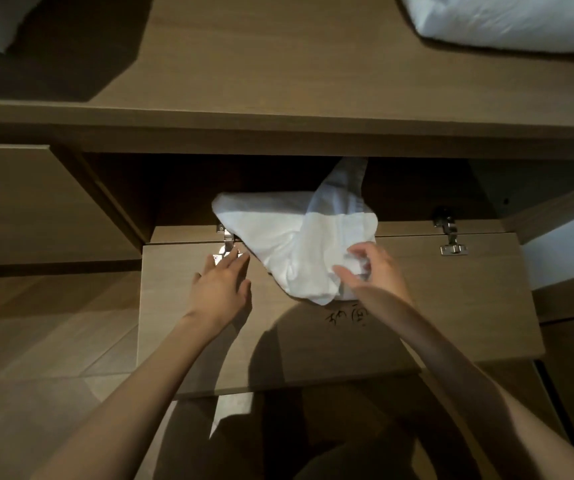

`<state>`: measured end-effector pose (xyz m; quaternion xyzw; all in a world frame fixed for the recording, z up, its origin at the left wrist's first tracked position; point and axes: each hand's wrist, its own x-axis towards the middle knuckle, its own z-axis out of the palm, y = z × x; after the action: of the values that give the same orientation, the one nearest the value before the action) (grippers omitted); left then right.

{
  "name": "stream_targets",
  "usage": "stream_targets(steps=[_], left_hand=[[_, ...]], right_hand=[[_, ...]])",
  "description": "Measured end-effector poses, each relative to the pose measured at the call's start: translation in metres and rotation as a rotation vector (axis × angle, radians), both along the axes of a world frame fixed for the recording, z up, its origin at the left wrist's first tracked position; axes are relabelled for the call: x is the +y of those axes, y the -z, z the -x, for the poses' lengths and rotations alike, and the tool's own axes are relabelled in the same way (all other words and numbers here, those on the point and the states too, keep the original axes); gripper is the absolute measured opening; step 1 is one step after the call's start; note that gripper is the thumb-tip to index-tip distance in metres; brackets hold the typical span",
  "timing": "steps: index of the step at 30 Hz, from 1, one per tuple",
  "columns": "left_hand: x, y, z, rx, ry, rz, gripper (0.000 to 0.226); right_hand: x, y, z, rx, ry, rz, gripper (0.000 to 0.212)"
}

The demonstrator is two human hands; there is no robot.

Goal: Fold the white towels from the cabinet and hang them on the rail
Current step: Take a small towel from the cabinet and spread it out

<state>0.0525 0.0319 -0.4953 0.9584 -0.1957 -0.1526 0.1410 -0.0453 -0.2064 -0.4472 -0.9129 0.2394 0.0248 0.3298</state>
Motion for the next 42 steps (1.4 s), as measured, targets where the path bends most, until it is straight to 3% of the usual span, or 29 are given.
stream_targets(steps=[4,8,13,16,19,27,42], left_hand=[[-0.001,-0.009,0.006,-0.185,-0.050,0.108,0.031],[-0.012,-0.024,-0.001,-0.203,-0.022,0.240,0.030],[-0.029,-0.062,-0.001,-0.166,0.080,0.197,0.039],[-0.047,-0.102,0.004,-0.088,0.121,0.186,0.043],[-0.064,-0.154,0.014,-0.061,0.200,0.179,0.047],[-0.086,-0.334,0.041,0.124,0.401,0.244,0.058],[-0.086,-0.753,0.058,0.057,0.471,0.621,0.052]], right_hand=[[-0.007,0.031,-0.022,-0.018,0.266,-0.146,0.061],[-0.004,0.041,-0.027,-0.133,0.362,-0.143,0.032],[-0.008,0.004,-0.005,-0.264,0.233,-0.115,0.018],[-0.014,-0.046,0.010,-0.322,0.052,0.003,0.011],[-0.017,-0.108,0.026,-0.290,-0.141,0.045,0.013],[-0.023,-0.297,0.060,-0.194,-0.287,0.013,0.016],[-0.023,-0.776,0.062,-0.478,-0.407,0.091,0.014]])
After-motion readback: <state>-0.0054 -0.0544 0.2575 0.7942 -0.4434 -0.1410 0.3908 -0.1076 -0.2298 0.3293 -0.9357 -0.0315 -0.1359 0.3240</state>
